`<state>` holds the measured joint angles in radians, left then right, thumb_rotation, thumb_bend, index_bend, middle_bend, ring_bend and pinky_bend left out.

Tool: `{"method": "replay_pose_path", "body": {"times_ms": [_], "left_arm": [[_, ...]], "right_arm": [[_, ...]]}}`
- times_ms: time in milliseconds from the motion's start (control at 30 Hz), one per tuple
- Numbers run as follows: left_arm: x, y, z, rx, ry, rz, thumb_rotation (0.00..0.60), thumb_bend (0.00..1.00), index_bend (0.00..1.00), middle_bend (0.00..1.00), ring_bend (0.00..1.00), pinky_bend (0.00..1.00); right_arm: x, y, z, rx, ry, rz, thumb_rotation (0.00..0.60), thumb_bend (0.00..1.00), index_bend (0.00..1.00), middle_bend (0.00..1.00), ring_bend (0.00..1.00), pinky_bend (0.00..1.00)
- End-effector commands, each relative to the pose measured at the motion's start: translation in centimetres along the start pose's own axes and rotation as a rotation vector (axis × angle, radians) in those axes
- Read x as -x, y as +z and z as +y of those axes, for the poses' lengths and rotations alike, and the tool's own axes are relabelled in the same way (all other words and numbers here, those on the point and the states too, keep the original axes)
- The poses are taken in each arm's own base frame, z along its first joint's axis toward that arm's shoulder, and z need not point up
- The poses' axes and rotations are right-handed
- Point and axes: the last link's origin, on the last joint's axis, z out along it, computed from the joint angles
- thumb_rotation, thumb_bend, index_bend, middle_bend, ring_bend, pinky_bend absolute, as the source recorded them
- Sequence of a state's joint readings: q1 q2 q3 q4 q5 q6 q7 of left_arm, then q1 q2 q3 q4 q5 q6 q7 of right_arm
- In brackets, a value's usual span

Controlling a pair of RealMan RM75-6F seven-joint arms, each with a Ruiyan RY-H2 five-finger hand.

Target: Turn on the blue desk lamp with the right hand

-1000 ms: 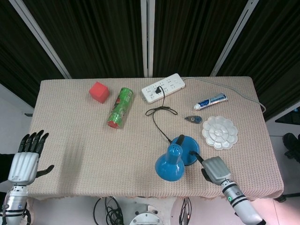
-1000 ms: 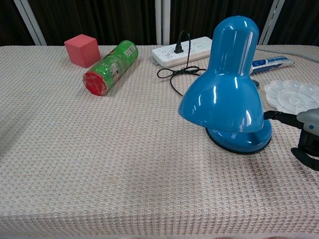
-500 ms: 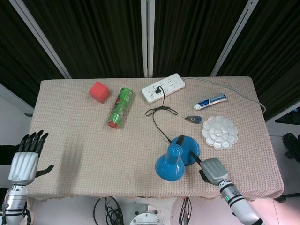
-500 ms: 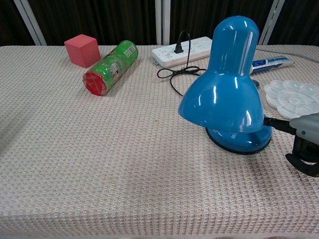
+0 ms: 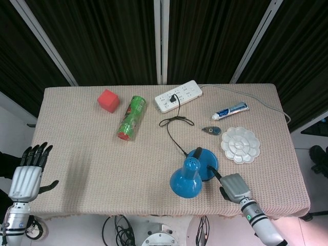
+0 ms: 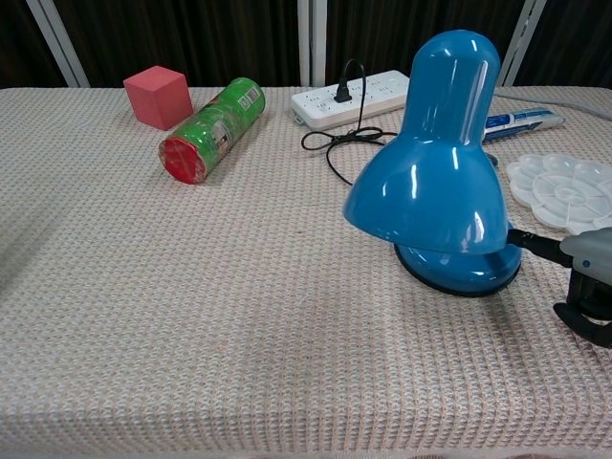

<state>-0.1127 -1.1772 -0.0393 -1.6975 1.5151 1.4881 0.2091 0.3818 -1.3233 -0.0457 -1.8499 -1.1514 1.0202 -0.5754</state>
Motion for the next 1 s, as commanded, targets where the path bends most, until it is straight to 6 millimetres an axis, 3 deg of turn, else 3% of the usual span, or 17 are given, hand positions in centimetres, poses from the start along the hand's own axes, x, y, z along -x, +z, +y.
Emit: {"method": "replay_pose_path", "body": {"times_ms": [33, 333, 500, 600, 733, 767, 800, 867, 933, 1000], "left_arm": [[0.0, 0.0, 0.0, 0.000, 0.000, 0.001, 0.600, 0.04, 0.00, 0.00, 0.00, 0.00], [0.0, 0.0, 0.0, -0.001, -0.003, 0.000, 0.600, 0.04, 0.00, 0.00, 0.00, 0.00], [-0.1, 0.0, 0.0, -0.001, -0.005, 0.002, 0.600, 0.04, 0.00, 0.00, 0.00, 0.00], [-0.2, 0.0, 0.0, -0.001, -0.006, 0.005, 0.600, 0.04, 0.00, 0.00, 0.00, 0.00], [-0.2, -0.1, -0.1, 0.000, -0.007, 0.007, 0.600, 0.04, 0.00, 0.00, 0.00, 0.00], [-0.2, -0.1, -0.1, 0.000, -0.007, 0.006, 0.600, 0.04, 0.00, 0.00, 0.00, 0.00], [-0.2, 0.0, -0.1, 0.002, -0.006, 0.005, 0.600, 0.04, 0.00, 0.00, 0.00, 0.00], [-0.2, 0.0, 0.0, 0.005, -0.006, 0.004, 0.600, 0.04, 0.00, 0.00, 0.00, 0.00], [-0.2, -0.1, 0.1, 0.006, -0.007, 0.004, 0.600, 0.04, 0.00, 0.00, 0.00, 0.00], [-0.1, -0.1, 0.0, 0.004, -0.006, 0.002, 0.600, 0.04, 0.00, 0.00, 0.00, 0.00]], "right_arm": [[0.1, 0.0, 0.0, 0.001, 0.002, -0.008, 0.600, 0.55, 0.00, 0.93, 0.81, 0.76], [0.1, -0.1, 0.1, 0.000, 0.011, -0.002, 0.600, 0.55, 0.00, 0.93, 0.81, 0.76], [-1.4, -0.5, 0.0, -0.011, 0.023, 0.095, 0.600, 0.55, 0.00, 0.93, 0.81, 0.76], [-2.8, -1.7, 0.2, -0.014, 0.034, 0.185, 0.600, 0.55, 0.00, 0.93, 0.81, 0.76], [-4.1, -4.0, 2.1, 0.038, 0.045, 0.350, 0.600, 0.50, 0.00, 0.92, 0.79, 0.74], [-4.3, -4.4, 2.7, 0.058, 0.043, 0.399, 0.600, 0.48, 0.00, 0.88, 0.75, 0.71], [-4.4, -5.0, 3.5, 0.082, 0.034, 0.460, 0.600, 0.45, 0.00, 0.77, 0.65, 0.62], [-4.3, -5.7, 4.6, 0.116, 0.020, 0.523, 0.600, 0.35, 0.00, 0.46, 0.38, 0.35], [-4.1, -6.4, 5.7, 0.159, 0.010, 0.558, 0.600, 0.16, 0.00, 0.08, 0.06, 0.06], [-3.9, -6.9, 6.2, 0.183, 0.054, 0.549, 0.600, 0.04, 0.00, 0.00, 0.00, 0.00]]}}
